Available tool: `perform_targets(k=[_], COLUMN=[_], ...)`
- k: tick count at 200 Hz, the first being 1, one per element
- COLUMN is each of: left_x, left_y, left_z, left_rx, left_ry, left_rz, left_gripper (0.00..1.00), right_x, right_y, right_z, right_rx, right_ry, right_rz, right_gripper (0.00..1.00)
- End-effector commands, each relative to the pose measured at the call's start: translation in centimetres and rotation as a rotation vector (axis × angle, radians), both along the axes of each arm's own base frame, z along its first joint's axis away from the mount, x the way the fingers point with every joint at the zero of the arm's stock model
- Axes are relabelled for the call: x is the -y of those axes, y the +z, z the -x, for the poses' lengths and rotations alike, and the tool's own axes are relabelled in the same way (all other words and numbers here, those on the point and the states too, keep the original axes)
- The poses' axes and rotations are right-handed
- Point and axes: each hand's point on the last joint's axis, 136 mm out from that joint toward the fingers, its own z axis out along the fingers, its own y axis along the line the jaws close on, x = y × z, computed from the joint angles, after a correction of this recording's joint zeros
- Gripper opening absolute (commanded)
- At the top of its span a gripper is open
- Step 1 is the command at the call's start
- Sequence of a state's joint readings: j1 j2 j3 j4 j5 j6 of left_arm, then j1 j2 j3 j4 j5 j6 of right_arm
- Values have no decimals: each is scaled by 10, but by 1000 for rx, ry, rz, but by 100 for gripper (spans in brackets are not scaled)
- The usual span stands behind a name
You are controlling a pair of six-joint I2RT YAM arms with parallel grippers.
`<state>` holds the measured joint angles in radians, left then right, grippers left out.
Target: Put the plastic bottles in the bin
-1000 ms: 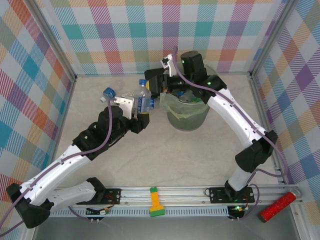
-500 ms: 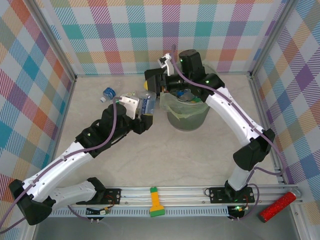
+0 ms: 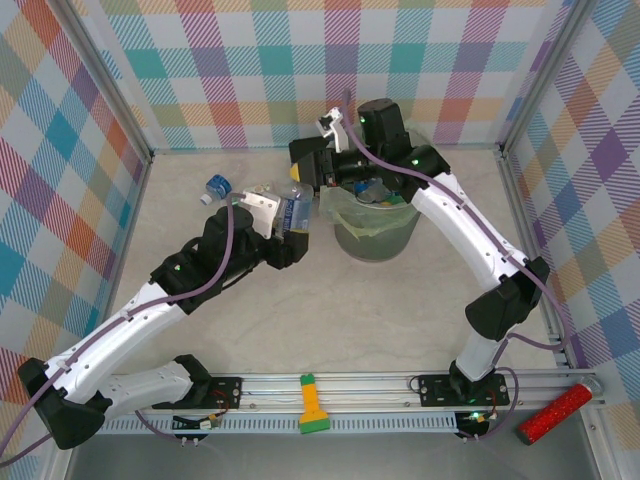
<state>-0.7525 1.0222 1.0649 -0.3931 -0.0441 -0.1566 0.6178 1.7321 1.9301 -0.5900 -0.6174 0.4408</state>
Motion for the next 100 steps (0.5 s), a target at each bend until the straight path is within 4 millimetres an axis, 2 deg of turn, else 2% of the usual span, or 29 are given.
perform_targets(k=[1, 12, 31, 37, 69, 100], left_x=[1, -1, -7, -9, -22, -36], left_y=[18, 22, 30, 32, 45, 50], left_z=[6, 7, 11, 12, 20, 26], left_rx=[30, 37, 50, 54, 76, 96], left_ry=[-21, -12, 2, 5, 39, 83], left_rz=[19, 31, 55, 61, 112, 154], left_gripper=[81, 92, 95, 100, 100, 100], right_x=[9, 16, 30, 34, 64, 113], right_y=[26, 33, 47, 52, 77, 93], right_z=[10, 7, 4, 5, 1, -15], right_rx=[57, 67, 90, 103, 185, 303], right_ry=[-10, -39, -85, -96, -200, -398], right_rz=[-41, -56, -79, -85, -92, -40], right_gripper=[32, 31, 32, 32, 35, 35])
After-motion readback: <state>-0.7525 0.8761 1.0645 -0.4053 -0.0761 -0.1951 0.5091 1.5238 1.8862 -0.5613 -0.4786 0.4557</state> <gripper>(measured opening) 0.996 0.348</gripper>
